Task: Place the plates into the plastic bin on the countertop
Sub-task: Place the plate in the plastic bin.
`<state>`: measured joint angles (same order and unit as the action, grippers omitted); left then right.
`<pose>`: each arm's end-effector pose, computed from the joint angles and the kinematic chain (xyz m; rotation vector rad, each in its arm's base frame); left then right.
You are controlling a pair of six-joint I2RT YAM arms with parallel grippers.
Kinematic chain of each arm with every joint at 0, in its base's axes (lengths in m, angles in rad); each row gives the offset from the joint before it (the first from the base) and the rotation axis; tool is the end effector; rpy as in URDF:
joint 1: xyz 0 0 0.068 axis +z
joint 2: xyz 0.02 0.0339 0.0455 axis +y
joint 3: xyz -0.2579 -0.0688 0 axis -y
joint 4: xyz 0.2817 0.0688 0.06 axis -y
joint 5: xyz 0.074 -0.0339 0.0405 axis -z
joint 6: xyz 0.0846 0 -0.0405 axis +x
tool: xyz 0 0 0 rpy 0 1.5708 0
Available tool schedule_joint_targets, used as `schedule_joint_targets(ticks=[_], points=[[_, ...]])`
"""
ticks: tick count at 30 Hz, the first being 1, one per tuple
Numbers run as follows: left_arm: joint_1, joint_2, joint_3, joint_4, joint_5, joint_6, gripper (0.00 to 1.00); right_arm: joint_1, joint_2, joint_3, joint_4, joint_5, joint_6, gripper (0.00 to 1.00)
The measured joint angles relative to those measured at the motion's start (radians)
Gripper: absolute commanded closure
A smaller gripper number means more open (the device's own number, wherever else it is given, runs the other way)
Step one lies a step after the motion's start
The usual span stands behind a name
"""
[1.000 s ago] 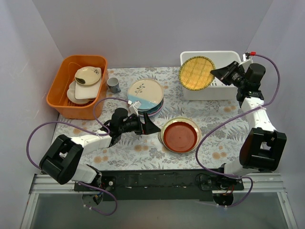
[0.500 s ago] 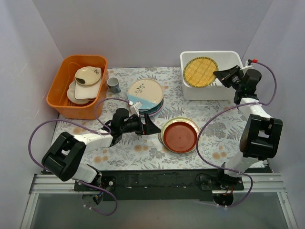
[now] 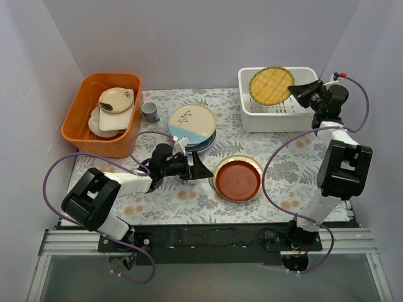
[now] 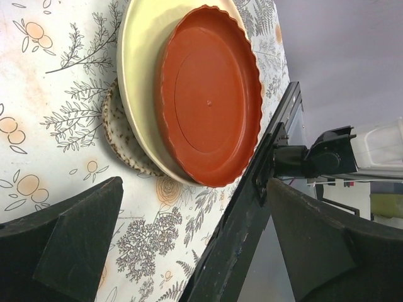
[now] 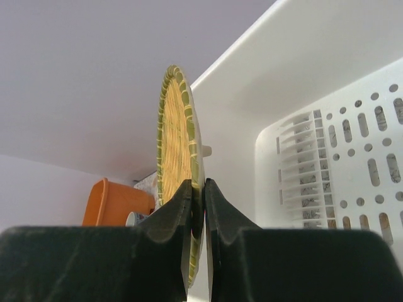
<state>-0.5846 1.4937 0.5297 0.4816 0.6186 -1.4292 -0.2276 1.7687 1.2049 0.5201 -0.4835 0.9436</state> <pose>0.2537 -0.2267 0.1071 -0.5817 2.4703 -1.7000 0.4859 -0.0722 0.2600 0.5865 1.5879 0.9331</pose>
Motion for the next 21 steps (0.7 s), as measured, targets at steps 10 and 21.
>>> schedule_joint_targets(ticks=[10, 21], points=[[0.000, 0.006, 0.000, 0.019, 0.006, -0.004, 0.02, -0.002, 0.080, 0.105, 0.002, 0.010, -0.001, 0.99], [0.000, 0.023, 0.000, 0.024, 0.012, -0.011, 0.02, -0.002, 0.145, 0.168, -0.021, 0.010, -0.018, 0.99]])
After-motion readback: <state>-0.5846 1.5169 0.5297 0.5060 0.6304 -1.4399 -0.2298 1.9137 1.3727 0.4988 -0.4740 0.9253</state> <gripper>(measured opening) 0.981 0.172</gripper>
